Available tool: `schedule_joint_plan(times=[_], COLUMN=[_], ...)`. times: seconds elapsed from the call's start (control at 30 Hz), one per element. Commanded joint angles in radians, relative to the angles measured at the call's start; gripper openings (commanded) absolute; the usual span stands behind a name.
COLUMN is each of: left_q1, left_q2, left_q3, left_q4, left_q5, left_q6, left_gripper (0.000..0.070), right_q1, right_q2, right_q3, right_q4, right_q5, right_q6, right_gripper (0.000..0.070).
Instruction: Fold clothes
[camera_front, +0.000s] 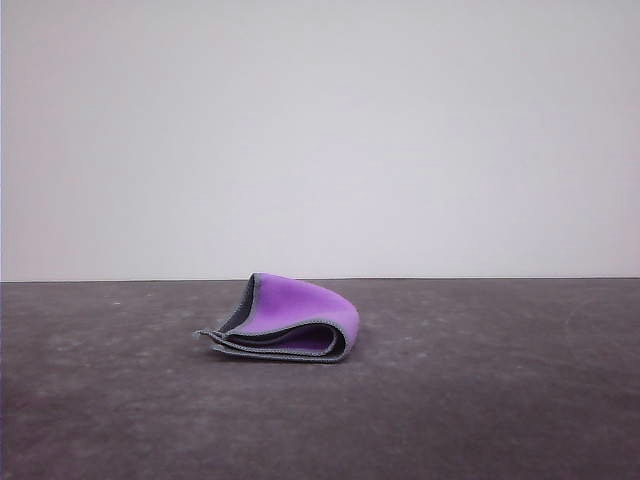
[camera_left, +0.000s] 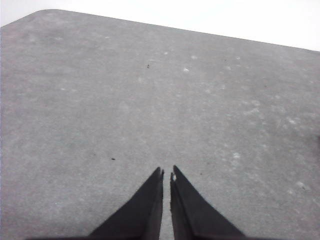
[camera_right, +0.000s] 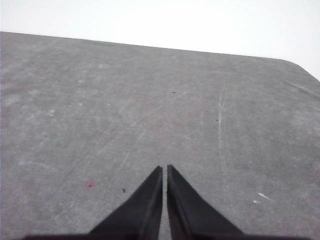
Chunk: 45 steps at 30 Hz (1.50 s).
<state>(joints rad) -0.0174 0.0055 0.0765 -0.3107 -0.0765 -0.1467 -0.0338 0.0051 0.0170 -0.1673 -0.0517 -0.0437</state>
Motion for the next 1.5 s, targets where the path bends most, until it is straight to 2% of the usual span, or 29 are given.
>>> schedule_joint_plan(times=[0.0,1.47], left_q1=[0.000,0.000], left_q2=[-0.001,-0.001], left_q3=[-0.018,-0.018], left_q4=[-0.007,-0.007], left_q5=[-0.003,-0.003], left_q6=[-0.001,-0.001], left_gripper=[0.0016,0.0016], right_q1=[-0.002,-0.002], right_q2=[-0.002,-0.002], right_q3=[-0.005,-0.005], right_q4=[0.011,0.011], right_q5=[0.000,0.000], right_q6=[0.018,0.018], right_gripper=[0.0012,0.0012])
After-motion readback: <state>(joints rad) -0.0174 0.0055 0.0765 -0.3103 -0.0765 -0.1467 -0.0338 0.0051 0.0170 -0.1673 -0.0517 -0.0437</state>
